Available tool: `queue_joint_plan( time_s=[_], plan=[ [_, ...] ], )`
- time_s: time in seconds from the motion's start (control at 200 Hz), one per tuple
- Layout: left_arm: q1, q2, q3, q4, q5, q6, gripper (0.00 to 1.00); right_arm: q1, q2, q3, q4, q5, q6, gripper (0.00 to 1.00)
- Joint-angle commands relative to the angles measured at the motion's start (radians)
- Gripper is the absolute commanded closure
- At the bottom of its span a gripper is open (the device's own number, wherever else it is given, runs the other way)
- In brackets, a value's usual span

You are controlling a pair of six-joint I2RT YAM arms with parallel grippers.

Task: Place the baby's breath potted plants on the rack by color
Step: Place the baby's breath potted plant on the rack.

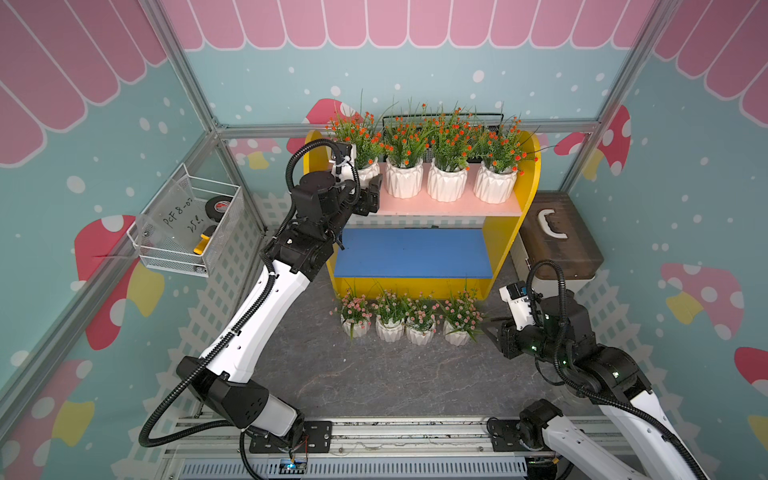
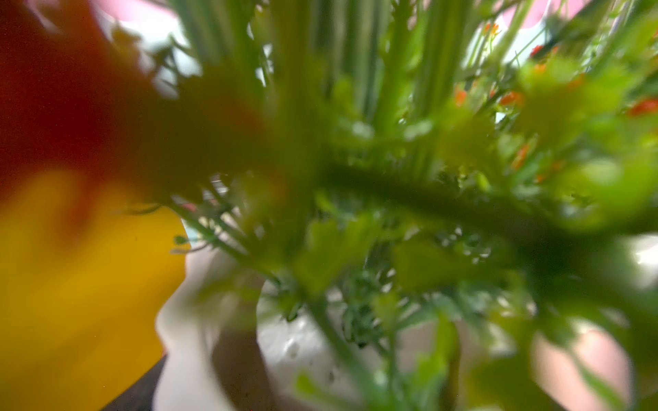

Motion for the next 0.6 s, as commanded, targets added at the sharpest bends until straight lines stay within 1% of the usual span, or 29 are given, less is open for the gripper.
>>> queue_joint_plan(
  time_s=[0.0,0.125,0.27,0.28,0.295,0.595],
  plan=[
    [0.016,-0.001,0.047,0.091,0.013,-0.009,0.27,-0.004,-0.01,-0.005,-0.015,0.004,-0.023,0.67],
    [0.033,0.015,0.042,0.104,0.019,-0.016,0.27,-0.004,-0.011,-0.004,-0.017,0.007,-0.025,0.67],
    [0.034,0.03,0.029,0.138,0.038,-0.018,0.26,-0.004,-0.011,-0.001,-0.017,0.007,-0.028,0.67],
    [0.053,0.03,0.027,0.14,0.041,-0.018,0.26,-0.005,-0.012,-0.002,-0.017,0.007,-0.028,0.67],
    [0.059,0.033,0.027,0.141,0.043,-0.018,0.27,-0.005,-0.013,-0.001,-0.017,0.007,-0.028,0.67],
    [0.082,0.074,0.029,0.156,0.047,-0.025,0.26,-0.004,-0.019,-0.007,-0.018,0.015,-0.03,0.67]
  ],
)
